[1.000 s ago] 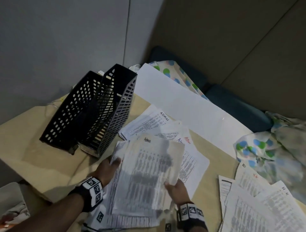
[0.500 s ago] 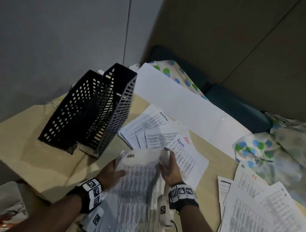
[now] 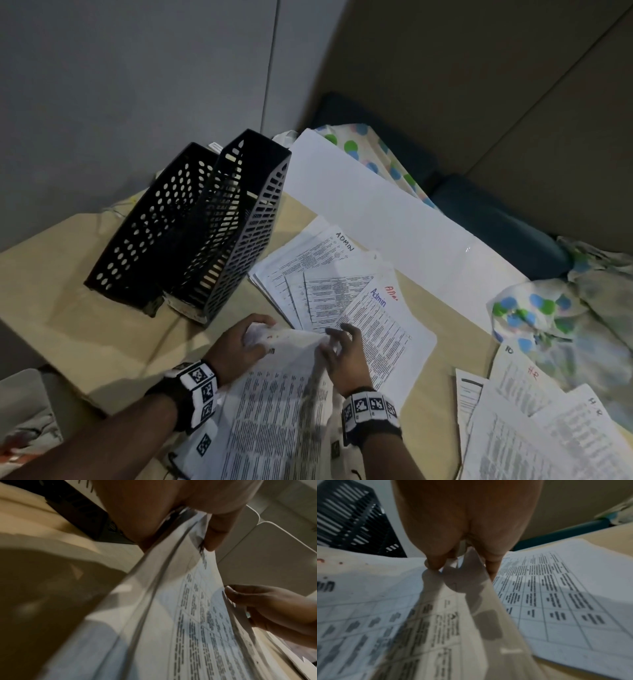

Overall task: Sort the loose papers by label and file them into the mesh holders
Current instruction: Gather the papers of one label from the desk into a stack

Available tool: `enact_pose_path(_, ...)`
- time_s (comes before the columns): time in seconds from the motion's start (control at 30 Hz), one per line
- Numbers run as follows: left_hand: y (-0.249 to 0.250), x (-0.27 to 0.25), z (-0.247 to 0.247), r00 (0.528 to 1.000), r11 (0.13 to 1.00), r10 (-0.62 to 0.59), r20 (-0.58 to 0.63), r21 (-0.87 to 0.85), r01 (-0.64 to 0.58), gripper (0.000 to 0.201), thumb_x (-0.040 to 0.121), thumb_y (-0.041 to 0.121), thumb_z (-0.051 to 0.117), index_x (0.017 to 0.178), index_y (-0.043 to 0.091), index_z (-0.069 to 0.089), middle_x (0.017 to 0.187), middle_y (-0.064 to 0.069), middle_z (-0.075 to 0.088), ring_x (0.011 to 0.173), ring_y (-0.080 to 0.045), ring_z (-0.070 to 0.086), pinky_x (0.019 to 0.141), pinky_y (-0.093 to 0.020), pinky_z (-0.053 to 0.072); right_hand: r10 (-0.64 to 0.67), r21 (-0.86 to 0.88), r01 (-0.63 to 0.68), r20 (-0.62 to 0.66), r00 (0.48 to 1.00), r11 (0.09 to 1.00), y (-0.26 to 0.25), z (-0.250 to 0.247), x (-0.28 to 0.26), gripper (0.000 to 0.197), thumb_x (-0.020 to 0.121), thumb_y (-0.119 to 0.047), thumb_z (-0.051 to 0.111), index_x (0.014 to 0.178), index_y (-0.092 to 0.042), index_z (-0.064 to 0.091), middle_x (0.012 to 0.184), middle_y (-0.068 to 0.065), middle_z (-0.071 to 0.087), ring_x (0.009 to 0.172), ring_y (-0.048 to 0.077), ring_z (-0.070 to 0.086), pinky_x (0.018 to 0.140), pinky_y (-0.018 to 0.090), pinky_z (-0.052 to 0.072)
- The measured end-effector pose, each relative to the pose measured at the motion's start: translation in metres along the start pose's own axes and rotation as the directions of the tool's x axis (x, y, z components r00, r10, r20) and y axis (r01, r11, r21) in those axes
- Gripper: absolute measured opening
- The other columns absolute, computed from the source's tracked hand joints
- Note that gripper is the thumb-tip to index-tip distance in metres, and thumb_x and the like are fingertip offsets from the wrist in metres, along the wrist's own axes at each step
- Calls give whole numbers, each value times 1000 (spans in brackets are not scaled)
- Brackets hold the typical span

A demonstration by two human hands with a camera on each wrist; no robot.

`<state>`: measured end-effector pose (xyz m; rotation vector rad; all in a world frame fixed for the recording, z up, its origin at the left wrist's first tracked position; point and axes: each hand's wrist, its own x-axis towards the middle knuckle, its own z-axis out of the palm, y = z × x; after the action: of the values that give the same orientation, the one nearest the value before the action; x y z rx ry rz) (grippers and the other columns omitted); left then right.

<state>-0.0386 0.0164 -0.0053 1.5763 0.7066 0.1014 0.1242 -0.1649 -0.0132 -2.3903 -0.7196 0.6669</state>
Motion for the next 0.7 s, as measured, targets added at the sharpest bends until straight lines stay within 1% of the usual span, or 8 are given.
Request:
enact_pose_path(0.13, -7, -4, 9, 998, 999, -39, 40, 7, 38, 60, 80, 15, 69, 129, 38, 43, 123, 5, 56, 118, -12, 51, 91, -22, 42, 88, -127, -80, 59, 994, 989, 1, 12, 2, 63, 90, -37, 59, 142, -11, 35, 147, 6, 20, 122, 28, 49, 105, 38, 44)
enact_pose_path(0.23, -17, -5, 21, 991, 988, -131, -22, 85, 132, 59, 85, 13, 65, 138, 17, 40, 138, -6, 49, 128, -18, 44, 98, -23, 34, 81, -19, -80, 83, 993, 997, -7, 17, 7, 57, 91, -45, 53, 132, -7, 43, 133, 8, 35, 112, 22, 49, 97, 31, 47)
enact_pose_path(0.33, -20, -2, 20, 983, 970, -165, -82, 167, 176, 52, 89, 11, 58, 138, 17, 43, 138, -7, 52, 124, -24, 49, 93, -23, 35, 176, 78, -173, -35, 984, 982, 0, 9, 11, 61, 90, -58, 46, 131, -13, 48, 132, 9, 43, 118, 23, 47, 97, 35, 44)
enact_pose_path(0.4, -20, 3, 14, 984, 973, -137, -113, 173, 156, 49, 90, 9, 57, 136, 20, 46, 133, -8, 57, 115, -23, 53, 88, -22, 36, 380, 24, -389, -281, 881, 921, 20, -7, 11, 58, 87, -44, 62, 137, -21, 43, 142, 7, 36, 130, 27, 38, 104, 48, 37)
enact_pose_path(0.47, -21, 7, 6, 981, 971, -122, -148, 187, 149, 47, 90, 8, 56, 135, 21, 48, 131, -7, 58, 113, -22, 54, 87, -22, 36, 658, 62, -686, -358, 662, 725, 40, -26, 0, 74, 75, -33, 76, 137, -22, 38, 144, 10, 30, 131, 33, 34, 102, 55, 36)
enact_pose_path(0.53, -22, 9, -2, 976, 969, -132, -171, 185, 163, 46, 91, 7, 56, 133, 22, 49, 130, -6, 59, 111, -22, 55, 88, -23, 37, 793, 83, -829, -358, 493, 553, 58, -35, -12, 86, 62, -38, 84, 131, -13, 38, 134, 18, 36, 121, 36, 40, 98, 53, 42)
enact_pose_path(0.6, -29, 11, -10, 976, 962, -139, -168, 211, 174, 42, 91, 12, 56, 129, 29, 51, 125, -6, 62, 103, -23, 58, 85, -26, 43, 839, 109, -862, -321, 440, 494, 78, -35, -18, 99, 57, -47, 85, 128, -7, 29, 128, 23, 39, 118, 40, 43, 97, 50, 43)
enact_pose_path(0.7, -41, 10, -17, 973, 941, -141, -182, 280, 189, 37, 91, 16, 57, 124, 32, 52, 120, -9, 65, 101, -28, 61, 85, -30, 46, 879, 242, -847, -191, 438, 474, 103, -34, -21, 100, 49, -44, 89, 118, -1, 30, 117, 23, 53, 103, 41, 57, 86, 46, 52)
